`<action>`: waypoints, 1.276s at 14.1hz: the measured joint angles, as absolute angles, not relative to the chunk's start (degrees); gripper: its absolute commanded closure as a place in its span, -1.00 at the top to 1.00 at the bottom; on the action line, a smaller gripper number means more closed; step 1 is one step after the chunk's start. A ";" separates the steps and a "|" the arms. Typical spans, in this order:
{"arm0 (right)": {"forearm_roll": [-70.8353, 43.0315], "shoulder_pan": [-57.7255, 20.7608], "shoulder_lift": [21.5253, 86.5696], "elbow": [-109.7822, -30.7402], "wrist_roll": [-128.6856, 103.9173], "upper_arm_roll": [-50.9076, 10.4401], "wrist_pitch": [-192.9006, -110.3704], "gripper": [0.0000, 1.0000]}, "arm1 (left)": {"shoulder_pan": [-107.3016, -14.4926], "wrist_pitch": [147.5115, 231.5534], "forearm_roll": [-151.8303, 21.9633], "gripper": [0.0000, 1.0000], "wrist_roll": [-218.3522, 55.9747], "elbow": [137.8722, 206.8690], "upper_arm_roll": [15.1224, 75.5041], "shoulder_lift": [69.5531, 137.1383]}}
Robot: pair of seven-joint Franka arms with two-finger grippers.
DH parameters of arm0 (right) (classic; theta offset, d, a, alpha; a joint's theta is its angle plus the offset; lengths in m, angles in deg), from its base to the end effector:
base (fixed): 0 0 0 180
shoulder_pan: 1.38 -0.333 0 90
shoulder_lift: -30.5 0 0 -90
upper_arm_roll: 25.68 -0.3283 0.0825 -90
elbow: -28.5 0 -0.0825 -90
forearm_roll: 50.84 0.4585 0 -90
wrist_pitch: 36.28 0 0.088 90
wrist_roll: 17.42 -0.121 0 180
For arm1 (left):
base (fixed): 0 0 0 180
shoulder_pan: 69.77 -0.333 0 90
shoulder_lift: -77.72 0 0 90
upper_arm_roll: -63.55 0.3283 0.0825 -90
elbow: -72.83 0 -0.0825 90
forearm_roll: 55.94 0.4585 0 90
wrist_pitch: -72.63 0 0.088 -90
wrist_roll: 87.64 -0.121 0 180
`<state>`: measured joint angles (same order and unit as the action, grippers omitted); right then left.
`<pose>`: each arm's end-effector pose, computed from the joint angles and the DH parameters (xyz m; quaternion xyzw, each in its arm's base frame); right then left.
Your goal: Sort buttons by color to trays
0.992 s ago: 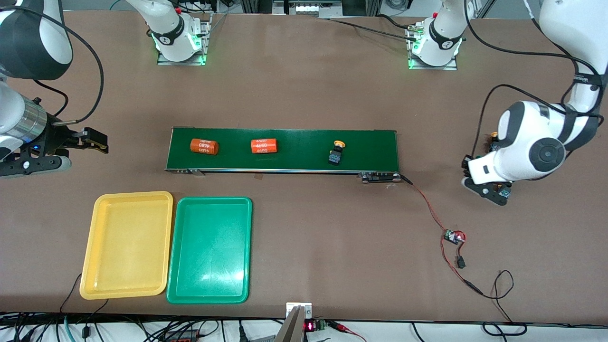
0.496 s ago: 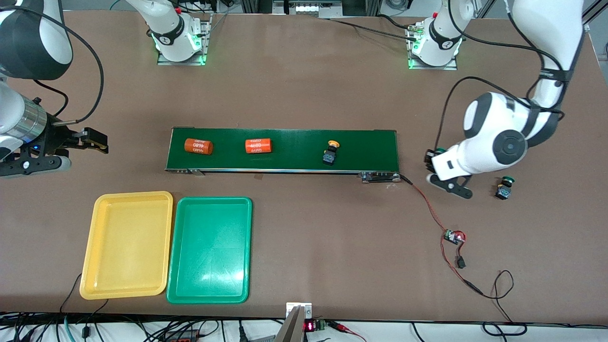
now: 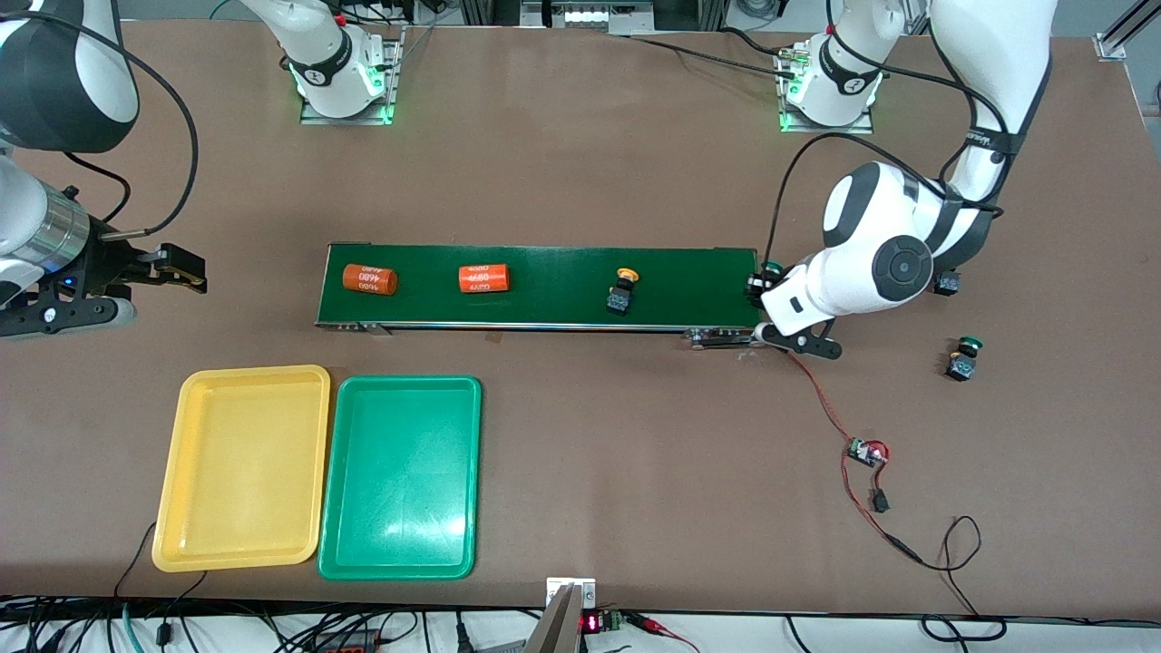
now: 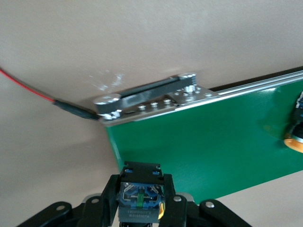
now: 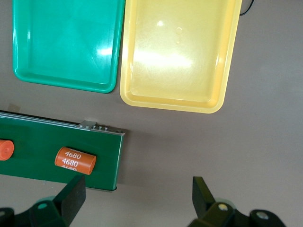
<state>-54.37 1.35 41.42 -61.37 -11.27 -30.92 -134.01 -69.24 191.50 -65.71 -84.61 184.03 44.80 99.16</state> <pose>0.6901 0.0194 0.5100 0.9962 0.0798 -0.0270 0.0209 0.6102 -0.2227 0.2345 0.9815 -0.0866 -0.1346 0.1048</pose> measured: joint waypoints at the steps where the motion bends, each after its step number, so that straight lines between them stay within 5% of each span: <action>1: -54.37 1.35 41.42 -61.37 -11.27 -30.93 -134.01 1.00 | -68.99 192.53 -66.17 -1.00 -83.98 184.05 44.80 99.77; 18: -56.85 0.14 41.65 -61.43 -11.27 -30.97 -134.01 1.00 | -65.28 196.79 -66.26 -0.94 -76.74 184.05 44.98 102.09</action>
